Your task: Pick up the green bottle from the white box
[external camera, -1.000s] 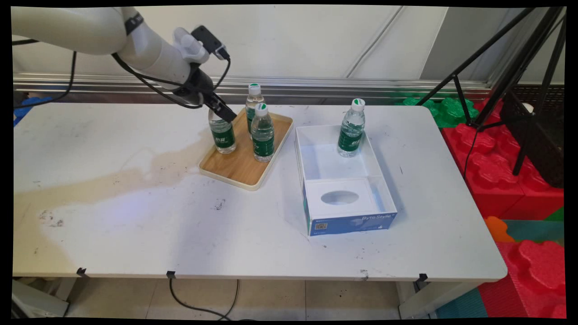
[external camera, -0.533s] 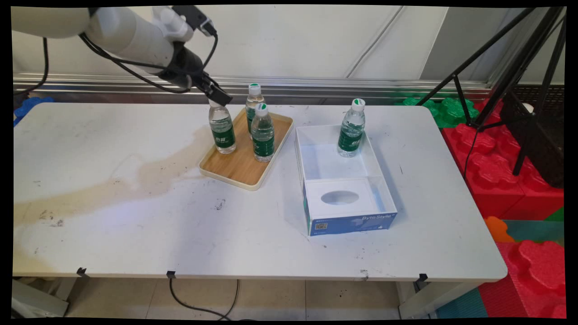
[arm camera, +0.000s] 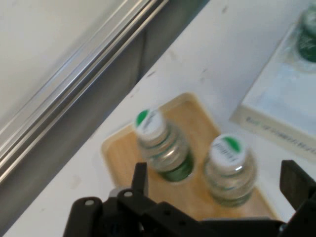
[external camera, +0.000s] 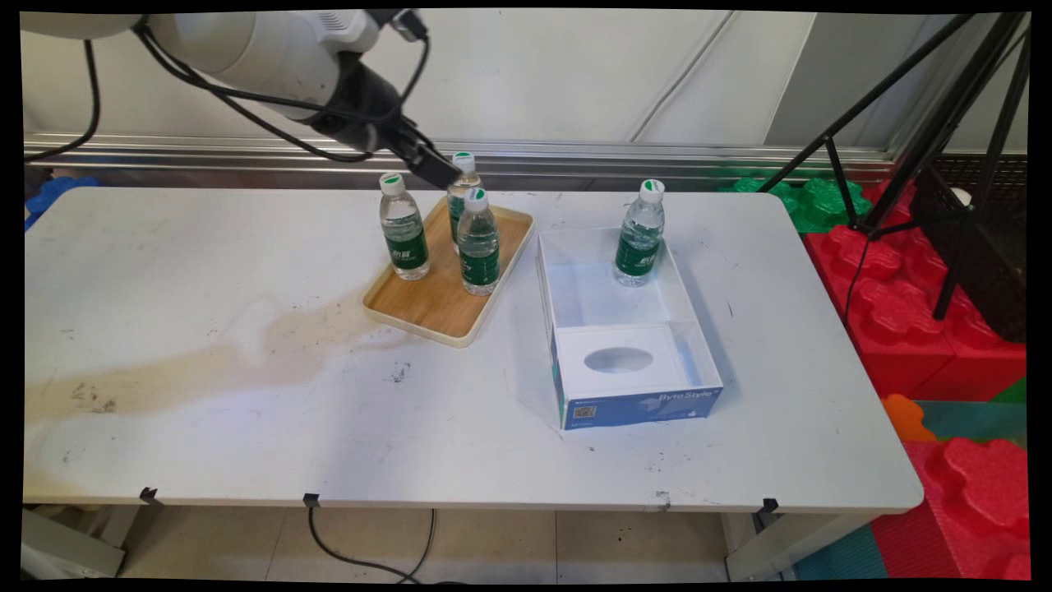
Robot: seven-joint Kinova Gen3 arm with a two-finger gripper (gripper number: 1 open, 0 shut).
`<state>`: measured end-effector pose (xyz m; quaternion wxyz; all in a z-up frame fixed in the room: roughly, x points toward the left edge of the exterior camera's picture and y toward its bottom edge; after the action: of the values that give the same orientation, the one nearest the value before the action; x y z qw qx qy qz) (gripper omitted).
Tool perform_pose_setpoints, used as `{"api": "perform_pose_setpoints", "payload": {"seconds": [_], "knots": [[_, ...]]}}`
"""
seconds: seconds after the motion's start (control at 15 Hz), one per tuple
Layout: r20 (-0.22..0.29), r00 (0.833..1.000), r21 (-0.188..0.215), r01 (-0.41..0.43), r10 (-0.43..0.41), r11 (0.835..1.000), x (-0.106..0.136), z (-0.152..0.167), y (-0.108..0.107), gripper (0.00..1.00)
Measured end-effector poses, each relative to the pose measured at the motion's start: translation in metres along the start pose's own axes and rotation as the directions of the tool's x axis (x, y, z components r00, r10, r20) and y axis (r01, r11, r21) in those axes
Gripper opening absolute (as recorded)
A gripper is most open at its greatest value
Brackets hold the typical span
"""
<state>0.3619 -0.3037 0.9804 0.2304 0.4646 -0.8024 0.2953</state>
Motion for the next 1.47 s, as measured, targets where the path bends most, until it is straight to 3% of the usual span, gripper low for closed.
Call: {"api": "perform_pose_setpoints", "payload": {"seconds": [0.33,0.67,1.47], "knots": [[-0.018,1.0,-0.052,-0.02,0.019,0.998,0.03,0.001,0.044,1.0],[-0.025,0.999,-0.079,-0.032,0.03,0.996,0.056,0.016,0.073,1.0],[-0.01,1.0,-0.097,0.001,-0.002,0.995,0.115,0.107,0.126,1.0]]}}
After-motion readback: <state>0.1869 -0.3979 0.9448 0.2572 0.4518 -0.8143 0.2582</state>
